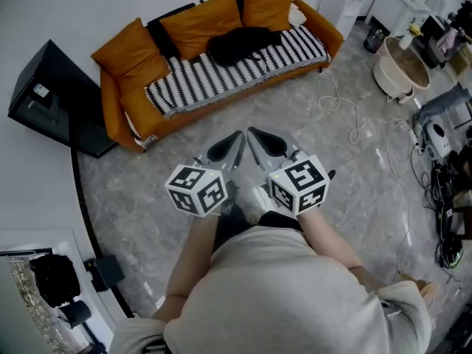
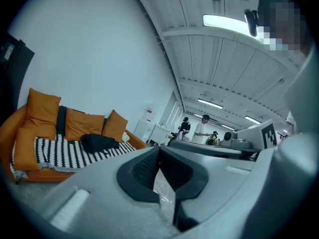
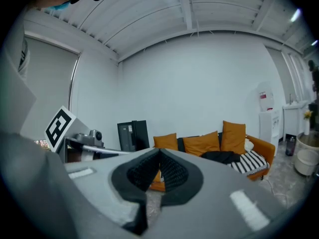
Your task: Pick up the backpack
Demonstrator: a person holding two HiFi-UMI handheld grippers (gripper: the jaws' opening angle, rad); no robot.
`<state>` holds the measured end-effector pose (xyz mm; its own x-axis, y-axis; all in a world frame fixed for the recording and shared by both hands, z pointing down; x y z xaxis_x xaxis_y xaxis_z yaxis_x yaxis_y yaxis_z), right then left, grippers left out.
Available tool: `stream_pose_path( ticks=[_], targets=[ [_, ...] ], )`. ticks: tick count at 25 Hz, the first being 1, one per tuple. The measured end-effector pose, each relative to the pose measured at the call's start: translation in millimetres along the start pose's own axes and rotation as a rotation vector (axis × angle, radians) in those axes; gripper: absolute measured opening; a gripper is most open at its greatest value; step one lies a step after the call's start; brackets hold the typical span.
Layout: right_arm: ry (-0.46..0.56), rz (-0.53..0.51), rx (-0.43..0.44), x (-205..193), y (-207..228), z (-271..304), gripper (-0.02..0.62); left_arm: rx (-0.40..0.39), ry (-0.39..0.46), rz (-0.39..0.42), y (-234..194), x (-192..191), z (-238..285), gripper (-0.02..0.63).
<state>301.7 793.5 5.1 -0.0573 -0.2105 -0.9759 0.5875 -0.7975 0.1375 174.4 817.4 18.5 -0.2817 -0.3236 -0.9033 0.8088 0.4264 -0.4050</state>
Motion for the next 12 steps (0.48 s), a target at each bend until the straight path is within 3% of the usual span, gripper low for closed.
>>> stream_pose_path(
  ticks=[8, 12],
  targets=[
    [-0.044, 0.023, -0.049, -10.5, 33.2, 33.7, 0.002, -0.017, -0.028, -0.086, -46.7, 3.6, 32.4, 0.006],
    [-0.048, 0.063, -0.095, -12.2, 62.2, 65.0, 0.002, -0.030, -0.054, -0.087, -81.6, 11.5, 62.2, 0.006]
  ],
)
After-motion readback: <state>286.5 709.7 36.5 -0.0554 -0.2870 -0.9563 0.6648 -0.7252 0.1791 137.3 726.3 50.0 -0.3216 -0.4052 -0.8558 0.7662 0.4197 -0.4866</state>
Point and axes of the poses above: the fingertips, and each gripper's own axes: z forward along the fingers, y to its right, x out of its top, the point moved 8 cm from there along -z, backward along the fingers, and after that the axes turned 1 degree about -z, right-handed, at the moved point
